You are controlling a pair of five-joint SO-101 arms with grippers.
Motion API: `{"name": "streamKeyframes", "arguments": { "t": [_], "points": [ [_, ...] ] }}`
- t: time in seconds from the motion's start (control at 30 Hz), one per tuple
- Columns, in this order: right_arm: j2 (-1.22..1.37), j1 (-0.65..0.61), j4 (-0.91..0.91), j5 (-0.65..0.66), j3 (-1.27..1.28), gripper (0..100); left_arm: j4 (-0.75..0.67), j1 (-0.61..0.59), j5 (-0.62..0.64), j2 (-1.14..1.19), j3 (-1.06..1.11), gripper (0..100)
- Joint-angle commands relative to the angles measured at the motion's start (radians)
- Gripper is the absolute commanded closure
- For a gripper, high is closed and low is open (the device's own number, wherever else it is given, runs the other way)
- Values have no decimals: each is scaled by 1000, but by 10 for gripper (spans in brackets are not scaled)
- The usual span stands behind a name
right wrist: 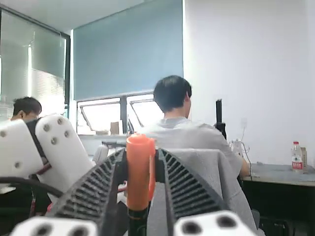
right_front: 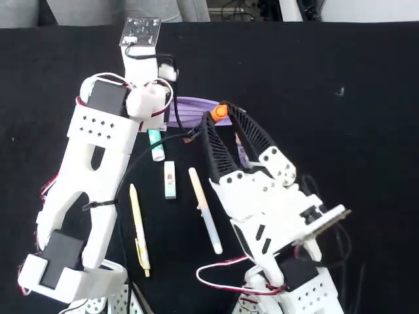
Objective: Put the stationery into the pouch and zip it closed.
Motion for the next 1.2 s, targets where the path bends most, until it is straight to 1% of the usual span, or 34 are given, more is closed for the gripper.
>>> {"name": "streamKeyframes", "arguments": {
  "t": [0.0, 0.17, 0.27, 0.4, 0.47, 0.6, 0.8, 0.87, 1.0, 1.17],
  "points": [
    [-15, -5, -55, 8, -19, 988, -3, 18, 12, -15, -4, 971],
    [-15, -5, -55, 14, -68, 988, -2, 15, 12, -12, -4, 971],
    [-15, -5, -72, 81, -73, 988, 0, 15, 11, -15, -4, 971],
    [-4, -5, -222, 144, -33, 988, 0, 15, 11, -17, -4, 971],
    [-4, -8, -255, 163, -13, 988, 3, 15, 11, -17, -4, 971],
    [-2, -5, -264, 163, 24, 988, 3, 15, 11, -17, -4, 971],
    [5, -3, -325, 164, 96, 988, 3, 19, 11, -17, -4, 971],
    [35, -3, -361, 164, 128, 988, 5, 16, 11, -17, -4, 971],
    [148, -2, -485, 235, 168, 988, 5, 15, 11, -17, -4, 971],
    [321, 8, -592, 245, 180, 988, 5, 13, 11, -18, -4, 971]
  ]
}}
